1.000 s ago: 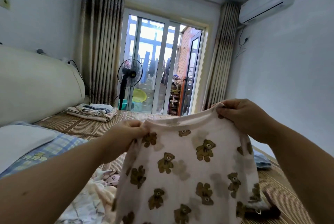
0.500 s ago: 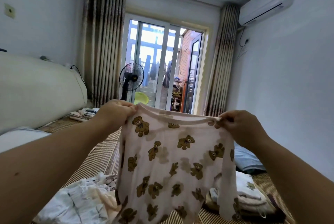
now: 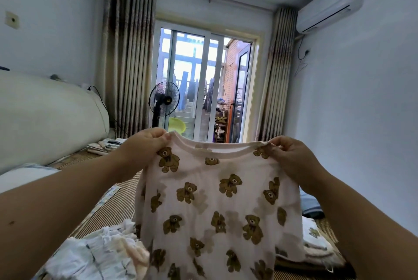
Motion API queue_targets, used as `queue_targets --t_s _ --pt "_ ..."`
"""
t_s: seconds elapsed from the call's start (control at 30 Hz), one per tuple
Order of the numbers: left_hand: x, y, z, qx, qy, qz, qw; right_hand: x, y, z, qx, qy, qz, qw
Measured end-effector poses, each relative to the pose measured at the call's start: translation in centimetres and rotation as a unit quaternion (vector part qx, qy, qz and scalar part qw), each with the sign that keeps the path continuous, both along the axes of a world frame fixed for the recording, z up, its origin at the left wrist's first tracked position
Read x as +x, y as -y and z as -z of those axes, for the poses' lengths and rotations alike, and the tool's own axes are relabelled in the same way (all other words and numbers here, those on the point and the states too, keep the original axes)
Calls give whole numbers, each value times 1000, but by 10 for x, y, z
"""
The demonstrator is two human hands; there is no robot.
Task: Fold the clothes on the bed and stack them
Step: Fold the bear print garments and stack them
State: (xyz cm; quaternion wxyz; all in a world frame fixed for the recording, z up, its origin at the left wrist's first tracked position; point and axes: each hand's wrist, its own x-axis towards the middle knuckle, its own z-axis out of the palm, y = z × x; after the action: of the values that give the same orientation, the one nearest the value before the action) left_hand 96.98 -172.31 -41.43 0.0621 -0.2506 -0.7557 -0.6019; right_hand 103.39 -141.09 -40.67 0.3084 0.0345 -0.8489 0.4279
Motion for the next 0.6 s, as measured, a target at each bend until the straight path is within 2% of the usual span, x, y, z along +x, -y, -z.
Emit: queue_targets --t_s 0.07,0.23,0.3,0.43,0.6 --pt "1 -1 2 -33 7 25 999 3 0 -3 6 -9 -6 1000" --pt "0 5 1 -161 -24 -8 987 8 -2 -9 9 -12 -16 1000" --pt "0 9 3 -149 18 24 988 8 -2 -11 -1 -9 -21 1000" --pt "0 12 10 -76 126 154 977 8 -1 -12 -7 -6 -24 1000" --pt "-1 8 17 -56 164 198 965 7 -1 -11 -4 -6 -18 1000"
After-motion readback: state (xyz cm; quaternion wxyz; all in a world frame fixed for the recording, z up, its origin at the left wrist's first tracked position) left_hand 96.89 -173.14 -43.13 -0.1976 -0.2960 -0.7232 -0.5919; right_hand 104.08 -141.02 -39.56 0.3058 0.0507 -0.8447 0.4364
